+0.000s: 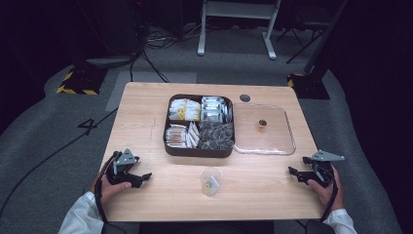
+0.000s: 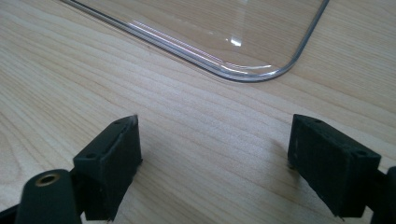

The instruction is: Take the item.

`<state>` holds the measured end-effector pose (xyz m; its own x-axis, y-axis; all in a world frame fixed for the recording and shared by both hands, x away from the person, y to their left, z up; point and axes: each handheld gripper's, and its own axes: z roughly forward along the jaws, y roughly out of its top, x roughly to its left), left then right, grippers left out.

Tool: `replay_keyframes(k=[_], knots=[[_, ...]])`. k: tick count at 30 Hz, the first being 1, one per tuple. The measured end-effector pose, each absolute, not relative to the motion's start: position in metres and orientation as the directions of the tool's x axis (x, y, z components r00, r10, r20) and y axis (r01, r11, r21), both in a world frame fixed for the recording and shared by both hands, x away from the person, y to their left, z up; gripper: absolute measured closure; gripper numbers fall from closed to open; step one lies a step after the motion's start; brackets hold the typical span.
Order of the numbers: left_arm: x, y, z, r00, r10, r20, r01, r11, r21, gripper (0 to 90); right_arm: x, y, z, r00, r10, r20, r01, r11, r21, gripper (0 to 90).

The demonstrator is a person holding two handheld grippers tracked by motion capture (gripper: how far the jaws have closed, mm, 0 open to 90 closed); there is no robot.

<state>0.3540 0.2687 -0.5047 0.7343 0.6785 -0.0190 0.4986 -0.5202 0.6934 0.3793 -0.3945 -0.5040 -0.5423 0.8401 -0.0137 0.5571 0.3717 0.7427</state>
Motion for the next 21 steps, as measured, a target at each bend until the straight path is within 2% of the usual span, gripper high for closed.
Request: replay_keyframes(k=[21], knots=[[0.3533,0.2684,-0.5049,0.725,0.688,-0.024,0.508,-0.512,0.693,16.0,0.3788,-0.3943,-0.5038,-0.545,0.838,-0.02,0.552,0.376,0.744,18.2]])
